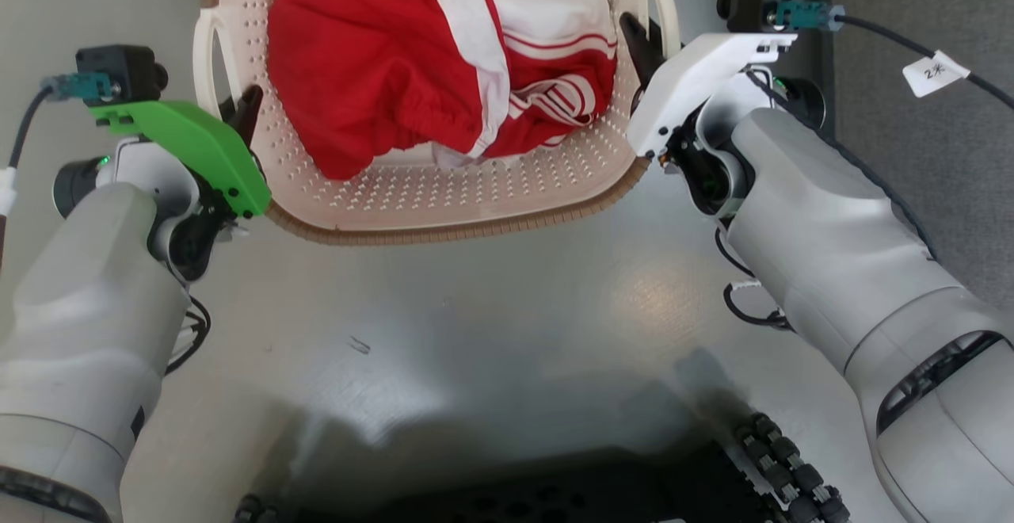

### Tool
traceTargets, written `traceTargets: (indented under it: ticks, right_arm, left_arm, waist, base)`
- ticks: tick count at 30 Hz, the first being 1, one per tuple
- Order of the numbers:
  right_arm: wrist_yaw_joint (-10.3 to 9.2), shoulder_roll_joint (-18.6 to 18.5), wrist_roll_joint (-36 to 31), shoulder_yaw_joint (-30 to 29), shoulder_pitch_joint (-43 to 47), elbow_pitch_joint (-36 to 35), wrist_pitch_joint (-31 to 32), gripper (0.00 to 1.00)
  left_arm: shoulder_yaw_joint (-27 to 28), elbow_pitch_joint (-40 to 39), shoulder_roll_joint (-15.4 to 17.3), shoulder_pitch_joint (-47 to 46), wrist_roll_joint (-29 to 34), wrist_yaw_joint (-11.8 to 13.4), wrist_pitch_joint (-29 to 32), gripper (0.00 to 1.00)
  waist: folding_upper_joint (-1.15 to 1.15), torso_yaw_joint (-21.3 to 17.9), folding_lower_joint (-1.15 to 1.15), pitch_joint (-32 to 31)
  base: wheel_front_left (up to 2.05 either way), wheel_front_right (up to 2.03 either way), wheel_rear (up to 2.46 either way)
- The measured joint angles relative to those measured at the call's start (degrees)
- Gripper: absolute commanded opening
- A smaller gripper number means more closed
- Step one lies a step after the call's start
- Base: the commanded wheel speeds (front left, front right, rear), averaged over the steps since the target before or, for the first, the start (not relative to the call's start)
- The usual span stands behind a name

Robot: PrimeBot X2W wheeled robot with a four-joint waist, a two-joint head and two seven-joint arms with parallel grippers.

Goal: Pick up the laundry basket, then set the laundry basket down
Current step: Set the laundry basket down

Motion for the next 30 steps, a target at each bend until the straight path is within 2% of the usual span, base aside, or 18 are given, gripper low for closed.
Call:
traceTargets:
  ticks: [16, 30]
  right_arm:
    - [-0.58, -0.07, 0.67, -0.37, -3.11, 0.96, -1.33, 0.0]
    - [-0.64, -0.43, 1.1, -0.23, -4.58, 1.04, -2.59, 0.0]
  left_arm:
    - [-0.49, -0.6, 0.16, -3.44, 0.53, 0.0, -0.1, 0.0]
    - [-0.71, -1.0, 0.34, -5.22, 1.38, -0.05, -2.13, 0.0]
  waist:
    - [0.0, 0.0, 0.0, 5.41]
    - [0.0, 0.18, 0.0, 7.39]
  base:
    - [0.0, 0.0, 0.0]
    - [0.0, 0.0, 0.0]
